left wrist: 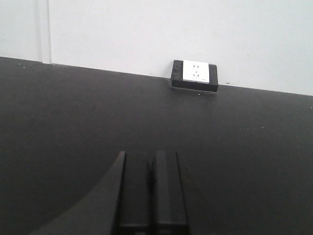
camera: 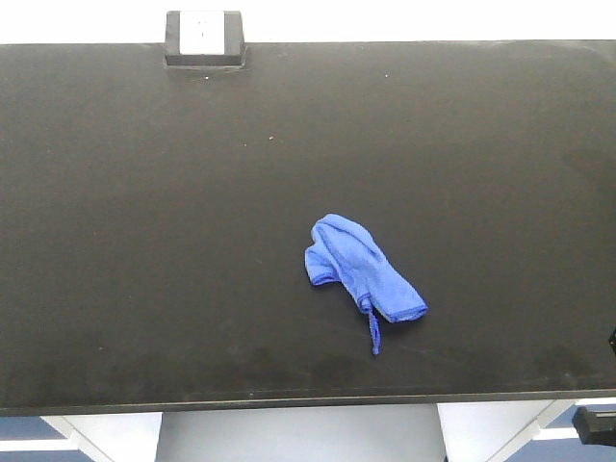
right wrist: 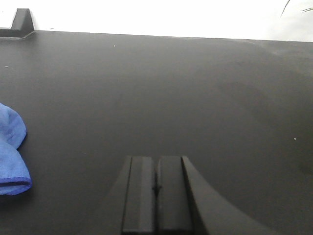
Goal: Wipe right workspace with blue cloth
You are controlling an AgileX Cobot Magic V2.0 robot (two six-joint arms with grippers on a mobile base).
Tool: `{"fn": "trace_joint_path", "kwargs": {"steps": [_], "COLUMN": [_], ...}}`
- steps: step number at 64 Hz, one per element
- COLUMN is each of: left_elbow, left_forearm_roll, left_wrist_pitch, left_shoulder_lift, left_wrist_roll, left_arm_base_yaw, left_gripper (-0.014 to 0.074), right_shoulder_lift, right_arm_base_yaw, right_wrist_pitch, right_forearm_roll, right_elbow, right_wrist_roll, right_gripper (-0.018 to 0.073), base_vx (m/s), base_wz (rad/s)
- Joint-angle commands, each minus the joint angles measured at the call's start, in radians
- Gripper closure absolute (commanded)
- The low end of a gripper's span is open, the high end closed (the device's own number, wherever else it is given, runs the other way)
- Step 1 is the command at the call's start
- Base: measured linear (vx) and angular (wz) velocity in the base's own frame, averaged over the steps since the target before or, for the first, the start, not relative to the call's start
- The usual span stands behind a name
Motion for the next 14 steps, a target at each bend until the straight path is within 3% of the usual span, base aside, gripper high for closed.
{"fn": "trace_joint_path", "kwargs": {"steps": [1,14], "left_elbow": [0.031,0.031], "left_forearm_roll": [-0.007,-0.007], "left_wrist_pitch": [-0.084,-0.084], "left_shoulder_lift": [-0.006,-0.006], "left_wrist_roll": [-0.008,-0.008], "left_arm_base_yaw": [-0.004,-0.004], "left_gripper": [0.0602,0.0602], "right_shoulder_lift": [0.007,0.007], "right_arm_base_yaw": [-0.005,-0.005], "right_wrist_pitch": [-0.077,-0.077], "right_forearm_roll": [-0.003,-0.003], "right_elbow": [0.021,0.021], "right_wrist_roll": [-0.007,-0.007], "right_gripper": [0.0567,0.0567], "base_vx": [0.00,0.00], "base_wz": [0.00,0.00]}}
